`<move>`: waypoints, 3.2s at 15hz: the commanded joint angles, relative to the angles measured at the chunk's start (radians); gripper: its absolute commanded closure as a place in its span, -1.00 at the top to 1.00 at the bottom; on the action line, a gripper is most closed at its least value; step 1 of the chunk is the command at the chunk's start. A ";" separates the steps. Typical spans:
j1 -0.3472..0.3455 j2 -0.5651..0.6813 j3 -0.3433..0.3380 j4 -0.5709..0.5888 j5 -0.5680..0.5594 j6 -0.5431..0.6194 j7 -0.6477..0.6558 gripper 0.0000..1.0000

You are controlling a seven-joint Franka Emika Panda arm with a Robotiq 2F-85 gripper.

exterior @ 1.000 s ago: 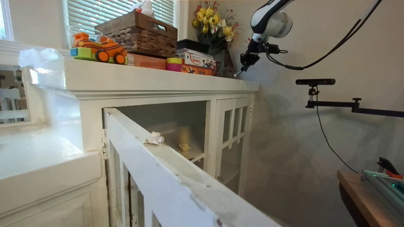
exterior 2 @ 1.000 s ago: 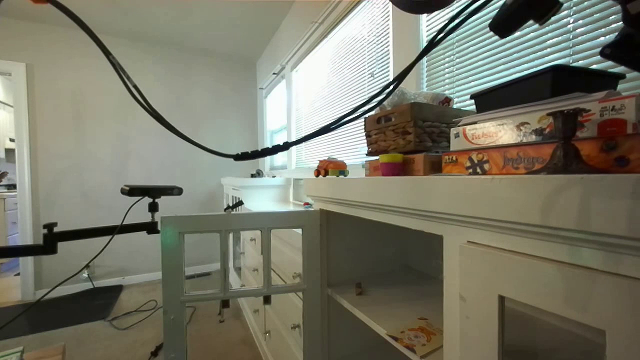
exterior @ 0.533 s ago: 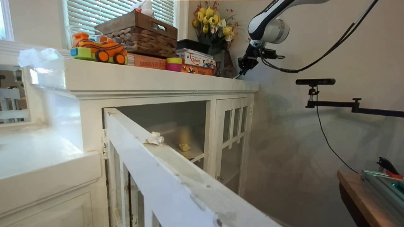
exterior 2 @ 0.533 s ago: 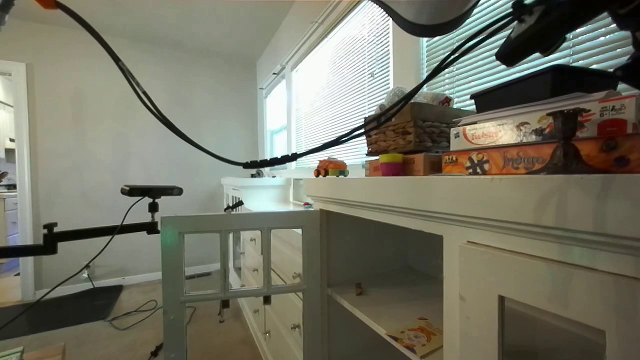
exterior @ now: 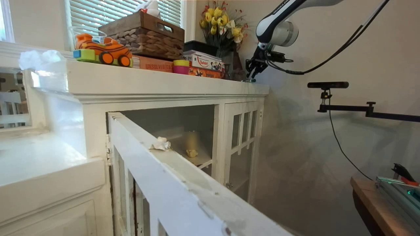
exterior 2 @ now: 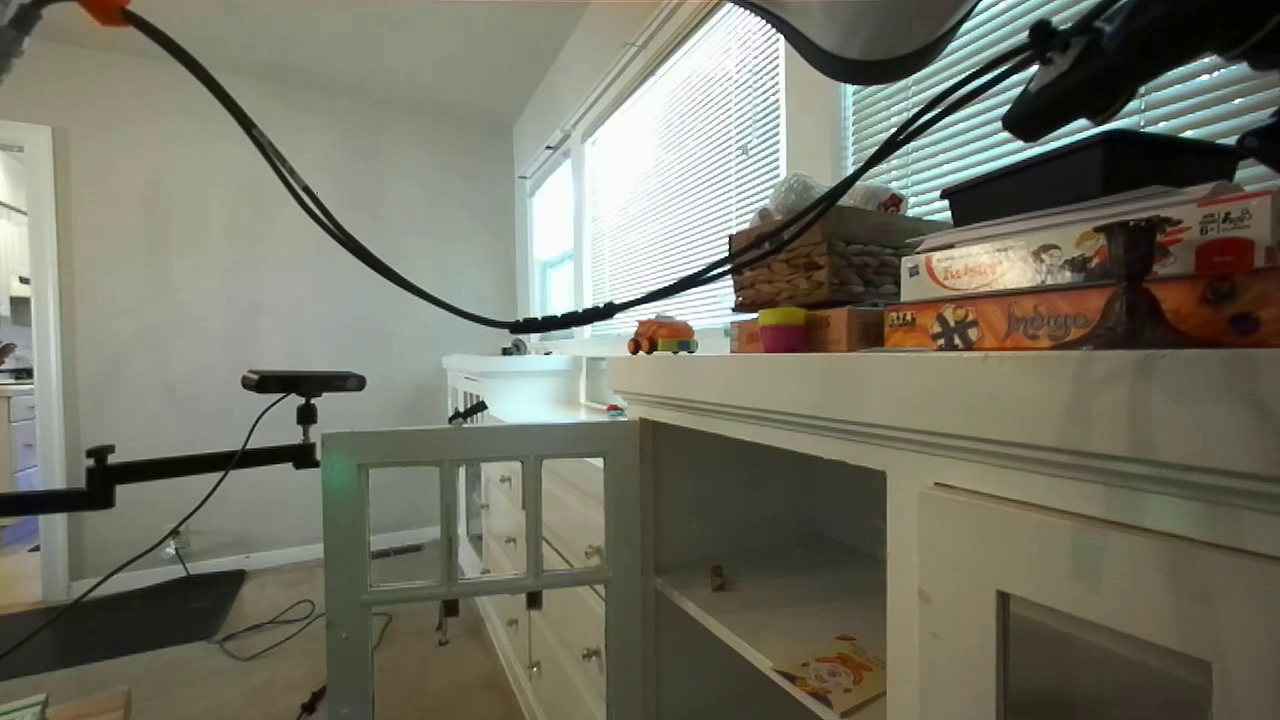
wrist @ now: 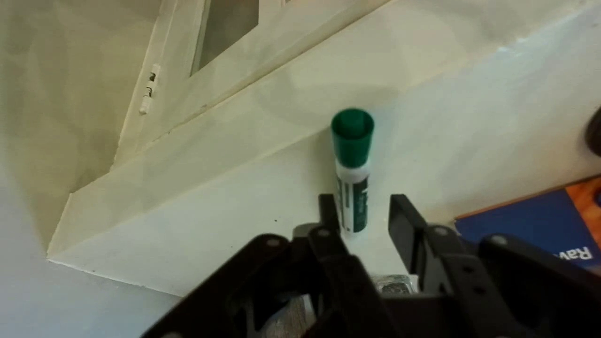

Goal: Remove the marker and green ball from the black tray and put them on the cabinet top

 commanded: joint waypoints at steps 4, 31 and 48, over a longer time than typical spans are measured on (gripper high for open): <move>0.008 0.038 -0.011 0.050 0.007 0.005 0.074 0.75; 0.115 -0.046 0.100 0.428 0.175 -0.401 -0.366 1.00; 0.075 0.142 0.136 0.625 0.143 -0.402 -0.316 1.00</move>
